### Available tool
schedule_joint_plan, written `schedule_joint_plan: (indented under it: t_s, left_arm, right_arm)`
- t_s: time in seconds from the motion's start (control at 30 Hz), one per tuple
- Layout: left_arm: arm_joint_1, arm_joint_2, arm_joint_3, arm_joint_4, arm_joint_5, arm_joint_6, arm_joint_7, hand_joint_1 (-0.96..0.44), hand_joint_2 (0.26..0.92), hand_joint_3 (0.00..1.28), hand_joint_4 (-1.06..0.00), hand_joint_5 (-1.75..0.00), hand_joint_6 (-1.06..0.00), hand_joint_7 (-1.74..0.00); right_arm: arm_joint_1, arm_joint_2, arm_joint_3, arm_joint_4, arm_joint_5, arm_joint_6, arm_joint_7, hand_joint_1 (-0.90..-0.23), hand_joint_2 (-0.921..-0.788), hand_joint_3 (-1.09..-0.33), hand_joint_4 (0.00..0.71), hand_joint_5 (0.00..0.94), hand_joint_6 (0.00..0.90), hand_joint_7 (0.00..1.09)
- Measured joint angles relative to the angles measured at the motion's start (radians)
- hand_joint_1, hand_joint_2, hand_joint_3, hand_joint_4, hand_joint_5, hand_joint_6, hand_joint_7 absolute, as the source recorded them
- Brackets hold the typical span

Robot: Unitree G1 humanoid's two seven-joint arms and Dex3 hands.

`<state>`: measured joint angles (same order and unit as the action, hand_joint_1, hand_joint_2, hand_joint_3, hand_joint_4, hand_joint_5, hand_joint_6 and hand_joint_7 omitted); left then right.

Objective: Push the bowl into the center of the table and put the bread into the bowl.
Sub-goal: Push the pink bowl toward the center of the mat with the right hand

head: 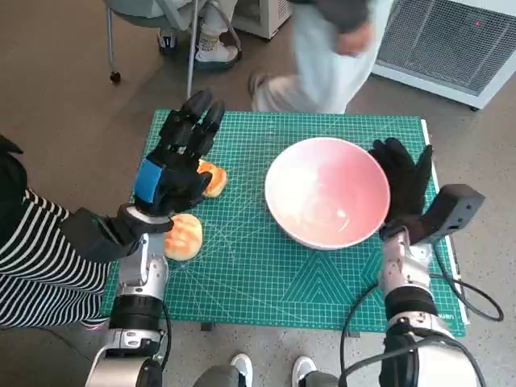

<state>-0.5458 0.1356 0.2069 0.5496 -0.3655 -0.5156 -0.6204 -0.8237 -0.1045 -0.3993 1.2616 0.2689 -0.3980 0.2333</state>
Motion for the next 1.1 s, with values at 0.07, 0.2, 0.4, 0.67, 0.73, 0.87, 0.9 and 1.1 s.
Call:
schedule_joint_plan:
  t_s: [0.07, 0.2, 0.4, 0.67, 0.73, 0.87, 0.9, 1.1]
  left_arm:
    - [0.000, 0.000, 0.000, 0.000, 0.000, -0.001, 0.000, -0.70, 0.921, 0.37, -0.08, 0.00, -0.05, -0.35]
    - [0.000, 0.000, 0.000, 0.000, 0.001, -0.002, 0.004, -0.70, 0.921, 0.37, -0.08, 0.00, -0.06, -0.34]
    - [0.000, -0.003, -0.001, 0.000, 0.001, -0.002, 0.012, -0.70, 0.921, 0.38, -0.09, 0.00, -0.06, -0.33]
    - [0.001, -0.012, -0.004, 0.000, 0.000, -0.002, 0.013, -0.69, 0.921, 0.38, -0.09, 0.00, -0.06, -0.33]
    - [0.001, -0.013, -0.004, 0.000, 0.000, -0.002, 0.013, -0.69, 0.921, 0.38, -0.09, 0.00, -0.07, -0.32]
    - [0.001, -0.016, -0.008, 0.000, 0.000, -0.002, 0.012, -0.68, 0.921, 0.38, -0.09, 0.00, -0.07, -0.32]
    - [0.001, -0.017, -0.009, 0.000, 0.000, -0.002, 0.012, -0.68, 0.921, 0.38, -0.09, 0.00, -0.07, -0.32]
    - [0.000, -0.018, -0.014, -0.001, 0.000, 0.002, 0.012, -0.68, 0.921, 0.38, -0.09, 0.00, -0.07, -0.32]
  right_arm:
    - [-0.001, 0.007, 0.009, 0.001, -0.002, 0.004, 0.000, -0.586, -0.921, -0.914, 0.136, 0.004, 0.134, 0.17]
    - [-0.004, 0.018, 0.028, 0.003, -0.013, 0.012, 0.000, -0.596, -0.921, -0.893, 0.137, 0.004, 0.137, 0.16]
    - [-0.009, 0.018, 0.052, 0.004, -0.040, 0.018, 0.000, -0.600, -0.921, -0.886, 0.136, 0.002, 0.140, 0.16]
    - [-0.010, -0.015, 0.058, -0.007, -0.041, 0.017, 0.003, -0.600, -0.921, -0.905, 0.140, 0.003, 0.151, 0.15]
    - [-0.009, -0.028, 0.057, -0.015, -0.040, 0.009, 0.004, -0.602, -0.921, -0.904, 0.140, 0.002, 0.155, 0.15]
    - [-0.003, -0.060, 0.052, -0.042, -0.038, -0.022, 0.014, -0.603, -0.921, -0.898, 0.137, 0.001, 0.161, 0.15]
    - [0.001, -0.068, 0.051, -0.053, -0.037, -0.035, 0.017, -0.602, -0.921, -0.898, 0.138, 0.001, 0.162, 0.15]
    - [0.031, -0.095, 0.054, -0.160, -0.037, -0.133, 0.025, -0.599, -0.921, -0.892, 0.132, 0.000, 0.156, 0.14]
